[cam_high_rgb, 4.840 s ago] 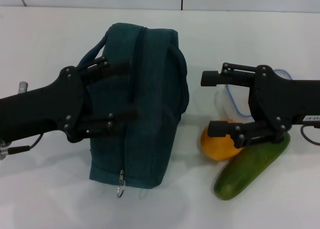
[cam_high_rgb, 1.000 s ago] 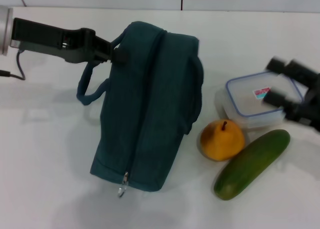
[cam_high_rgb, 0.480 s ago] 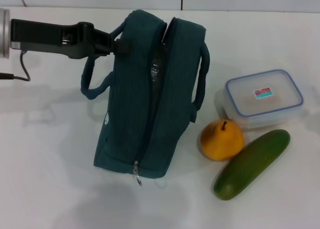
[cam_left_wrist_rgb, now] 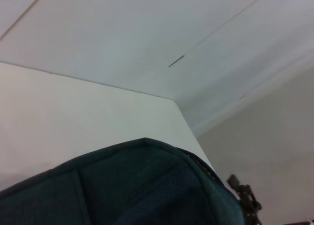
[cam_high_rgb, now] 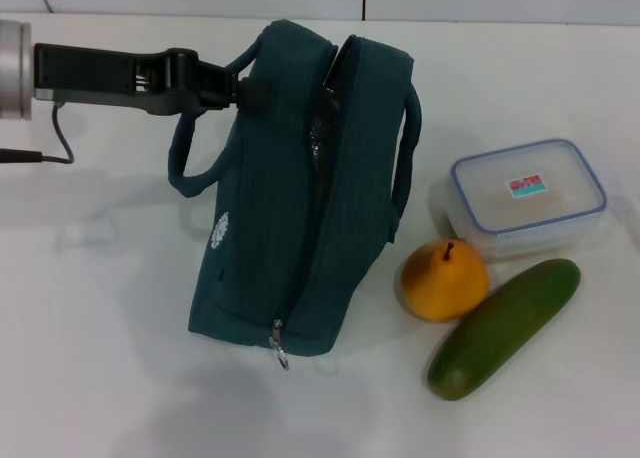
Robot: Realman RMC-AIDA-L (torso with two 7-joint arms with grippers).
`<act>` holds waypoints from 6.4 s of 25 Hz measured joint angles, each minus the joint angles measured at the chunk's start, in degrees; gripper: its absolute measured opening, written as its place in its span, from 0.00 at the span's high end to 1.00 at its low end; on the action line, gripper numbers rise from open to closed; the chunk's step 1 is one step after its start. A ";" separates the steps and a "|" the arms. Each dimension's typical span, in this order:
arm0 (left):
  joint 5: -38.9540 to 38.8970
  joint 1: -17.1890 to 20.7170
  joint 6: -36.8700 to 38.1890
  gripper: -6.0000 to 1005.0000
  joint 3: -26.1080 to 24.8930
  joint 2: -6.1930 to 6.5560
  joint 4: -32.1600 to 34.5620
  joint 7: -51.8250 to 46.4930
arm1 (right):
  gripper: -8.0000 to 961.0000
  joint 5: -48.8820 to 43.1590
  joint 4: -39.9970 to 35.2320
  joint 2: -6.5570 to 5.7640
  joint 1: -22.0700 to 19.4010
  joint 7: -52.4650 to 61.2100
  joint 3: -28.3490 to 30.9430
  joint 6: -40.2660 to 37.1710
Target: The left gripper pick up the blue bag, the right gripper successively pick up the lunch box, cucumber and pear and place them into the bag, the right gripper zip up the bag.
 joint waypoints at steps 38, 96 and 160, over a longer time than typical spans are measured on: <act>-0.03 -1.26 -0.26 0.94 0.03 -0.45 0.21 2.75 | 0.30 -7.38 0.06 0.31 8.56 12.59 -3.11 11.14; -1.27 -1.84 -0.26 0.94 0.03 -0.64 -0.08 2.44 | 0.90 -5.44 -0.23 0.23 4.47 18.09 0.02 4.05; -1.08 -5.62 -3.31 0.94 0.73 -5.21 0.64 2.63 | 0.88 2.88 -1.76 0.41 16.57 40.63 3.40 -18.42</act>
